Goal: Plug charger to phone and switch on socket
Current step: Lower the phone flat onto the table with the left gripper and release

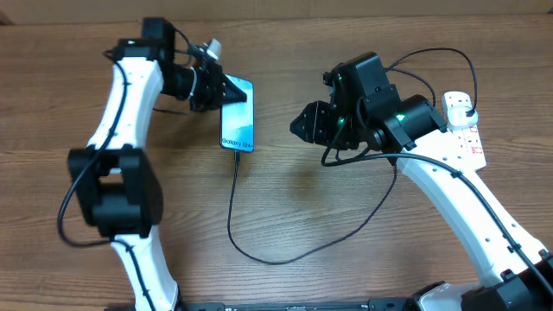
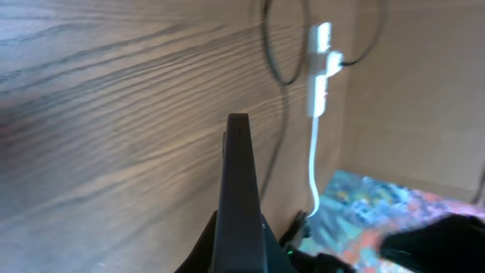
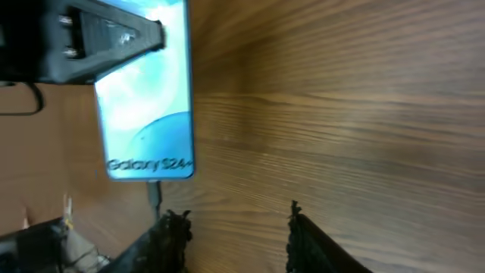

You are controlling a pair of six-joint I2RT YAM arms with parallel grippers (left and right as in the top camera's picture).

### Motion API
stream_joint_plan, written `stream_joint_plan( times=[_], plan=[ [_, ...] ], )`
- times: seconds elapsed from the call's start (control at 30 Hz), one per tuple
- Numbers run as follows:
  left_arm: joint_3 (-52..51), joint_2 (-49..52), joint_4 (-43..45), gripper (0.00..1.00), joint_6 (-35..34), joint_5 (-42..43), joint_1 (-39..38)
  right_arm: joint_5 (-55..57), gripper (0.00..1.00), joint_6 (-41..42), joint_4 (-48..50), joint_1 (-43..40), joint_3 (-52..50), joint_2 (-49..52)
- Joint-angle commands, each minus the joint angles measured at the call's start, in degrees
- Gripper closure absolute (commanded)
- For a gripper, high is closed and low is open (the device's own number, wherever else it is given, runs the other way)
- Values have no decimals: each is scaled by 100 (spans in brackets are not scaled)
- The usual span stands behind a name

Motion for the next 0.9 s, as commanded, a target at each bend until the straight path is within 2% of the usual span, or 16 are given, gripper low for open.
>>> stream_joint_plan(
  times=[0.0, 0.3, 0.63, 0.87],
  plan=[
    [44, 422, 4, 96, 501, -61, -74, 323, 52, -98, -87, -2, 70, 11],
    [37, 1058, 459, 96, 466, -566, -170, 400, 48, -205, -229, -2, 70, 11],
    [11, 1106, 997, 96, -59, -1812, -339, 398, 48, -205, -232, 0, 70, 13],
    [-70, 1108, 1193, 96, -511, -1976, -411, 396, 48, -201, -278, 4, 70, 13]
  ],
)
